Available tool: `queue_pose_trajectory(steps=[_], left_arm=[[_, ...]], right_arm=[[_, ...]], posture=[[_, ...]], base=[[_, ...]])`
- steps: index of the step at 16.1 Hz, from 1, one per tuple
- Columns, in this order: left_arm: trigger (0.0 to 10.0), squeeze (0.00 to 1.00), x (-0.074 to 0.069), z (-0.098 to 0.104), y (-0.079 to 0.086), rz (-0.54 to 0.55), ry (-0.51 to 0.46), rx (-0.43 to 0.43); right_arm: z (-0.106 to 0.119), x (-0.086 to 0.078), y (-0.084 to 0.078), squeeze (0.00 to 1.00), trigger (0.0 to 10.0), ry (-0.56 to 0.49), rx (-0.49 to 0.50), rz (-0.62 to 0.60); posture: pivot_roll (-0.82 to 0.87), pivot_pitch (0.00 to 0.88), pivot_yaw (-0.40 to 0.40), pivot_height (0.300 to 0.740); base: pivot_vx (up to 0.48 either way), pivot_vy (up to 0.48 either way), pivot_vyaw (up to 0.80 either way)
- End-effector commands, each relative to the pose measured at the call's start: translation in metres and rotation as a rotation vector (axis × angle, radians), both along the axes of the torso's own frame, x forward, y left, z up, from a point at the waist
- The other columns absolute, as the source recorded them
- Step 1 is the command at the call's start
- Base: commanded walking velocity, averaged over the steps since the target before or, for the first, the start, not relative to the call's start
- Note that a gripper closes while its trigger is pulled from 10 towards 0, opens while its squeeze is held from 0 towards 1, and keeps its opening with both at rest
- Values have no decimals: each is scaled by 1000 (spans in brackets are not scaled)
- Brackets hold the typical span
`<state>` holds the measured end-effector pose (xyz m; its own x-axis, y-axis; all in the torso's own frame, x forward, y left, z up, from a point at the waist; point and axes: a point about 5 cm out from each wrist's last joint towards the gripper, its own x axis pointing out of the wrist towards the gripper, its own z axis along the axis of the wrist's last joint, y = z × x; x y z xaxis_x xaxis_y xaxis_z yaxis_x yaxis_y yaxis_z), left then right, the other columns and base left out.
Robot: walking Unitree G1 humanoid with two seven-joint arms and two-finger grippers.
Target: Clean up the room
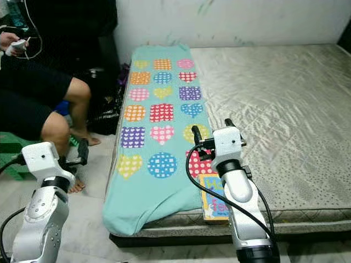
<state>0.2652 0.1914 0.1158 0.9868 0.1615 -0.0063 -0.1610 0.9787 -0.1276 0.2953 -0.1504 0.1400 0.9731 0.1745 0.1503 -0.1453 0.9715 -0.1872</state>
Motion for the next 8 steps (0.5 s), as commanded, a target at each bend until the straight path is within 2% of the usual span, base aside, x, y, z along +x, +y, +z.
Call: queue_pose_trajectory(steps=[1, 4, 8], left_arm=[[10000, 0, 1, 2, -1, -13, -1, 9], [10000, 0, 2, 2, -2, -18, -1, 6], [10000, 0, 3, 2, -2, -20, 0, 4]], right_arm=[[1, 0, -2, 0, 10000, -4, 10, -10], [1, 0, -2, 0, 10000, -5, 7, -10], [0, 0, -1, 0, 10000, -2, 1, -4]], posture=[[-77, 51, 28, 740], [-78, 51, 29, 740], [-80, 52, 30, 740]], base=[[0, 0, 0], [0, 0, 0], [0, -296, 0]])
